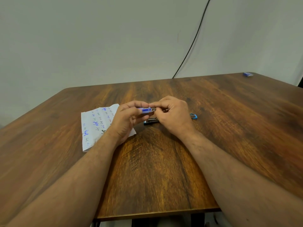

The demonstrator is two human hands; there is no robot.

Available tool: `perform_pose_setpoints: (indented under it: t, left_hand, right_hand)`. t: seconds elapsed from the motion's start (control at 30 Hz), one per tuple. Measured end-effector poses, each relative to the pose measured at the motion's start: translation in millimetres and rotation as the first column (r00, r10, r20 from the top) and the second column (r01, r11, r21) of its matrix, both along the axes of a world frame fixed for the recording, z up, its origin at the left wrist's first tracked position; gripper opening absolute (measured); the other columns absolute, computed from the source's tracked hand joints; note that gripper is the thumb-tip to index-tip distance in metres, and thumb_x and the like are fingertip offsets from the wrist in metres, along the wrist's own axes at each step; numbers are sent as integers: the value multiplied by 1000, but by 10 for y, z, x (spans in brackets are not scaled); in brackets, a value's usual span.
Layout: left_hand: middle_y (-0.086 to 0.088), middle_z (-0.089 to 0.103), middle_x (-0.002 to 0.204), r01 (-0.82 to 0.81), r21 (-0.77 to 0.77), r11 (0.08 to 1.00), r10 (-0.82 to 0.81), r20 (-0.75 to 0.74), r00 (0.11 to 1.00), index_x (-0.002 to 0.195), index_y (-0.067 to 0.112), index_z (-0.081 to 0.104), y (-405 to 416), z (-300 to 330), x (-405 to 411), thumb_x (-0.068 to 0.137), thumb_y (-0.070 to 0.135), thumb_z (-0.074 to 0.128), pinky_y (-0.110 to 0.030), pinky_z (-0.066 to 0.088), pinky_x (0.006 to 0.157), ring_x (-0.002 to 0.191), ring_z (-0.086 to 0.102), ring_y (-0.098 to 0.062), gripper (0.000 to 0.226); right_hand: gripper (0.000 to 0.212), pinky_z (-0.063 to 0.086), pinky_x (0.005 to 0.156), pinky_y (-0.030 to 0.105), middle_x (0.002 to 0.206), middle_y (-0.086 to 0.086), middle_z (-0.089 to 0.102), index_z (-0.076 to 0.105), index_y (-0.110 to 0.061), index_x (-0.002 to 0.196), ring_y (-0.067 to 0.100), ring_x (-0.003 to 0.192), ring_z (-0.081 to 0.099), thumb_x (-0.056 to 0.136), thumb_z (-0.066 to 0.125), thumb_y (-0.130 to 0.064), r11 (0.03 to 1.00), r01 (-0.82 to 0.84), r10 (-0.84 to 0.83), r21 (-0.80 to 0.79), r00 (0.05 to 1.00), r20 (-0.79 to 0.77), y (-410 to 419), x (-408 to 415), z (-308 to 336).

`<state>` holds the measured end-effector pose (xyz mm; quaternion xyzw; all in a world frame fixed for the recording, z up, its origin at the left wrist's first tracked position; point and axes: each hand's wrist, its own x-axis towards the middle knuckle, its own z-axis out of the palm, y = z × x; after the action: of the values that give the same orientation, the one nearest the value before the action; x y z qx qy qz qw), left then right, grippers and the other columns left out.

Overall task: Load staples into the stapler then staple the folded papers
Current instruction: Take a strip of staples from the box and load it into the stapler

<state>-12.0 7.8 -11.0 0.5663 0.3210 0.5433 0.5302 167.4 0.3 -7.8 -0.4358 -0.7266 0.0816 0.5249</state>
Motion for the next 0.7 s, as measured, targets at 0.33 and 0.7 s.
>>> perform_pose_setpoints:
  t: [0.33,0.7]
  left_hand:
    - [-25,69,122,23,-88,996,-14,93,996,109,-6,73,-61,53,6,85,-13,26,-25,62,81,114,69,-33,53]
    - [-20,74,116,-13,-101,995,21,76,997,102,3,78,-40,64,20,93,-20,34,-19,61,70,107,73,-29,51]
  right_hand:
    - [17,50,70,5,93,-13,70,77,-21,102,-2,83,65,92,67,-11,999,14,-16,-35,998,-63,14,-2,8]
    - [15,48,71,4,89,-13,68,79,-22,95,-1,85,64,91,68,-12,999,47,-48,-7,998,-46,42,31,-3]
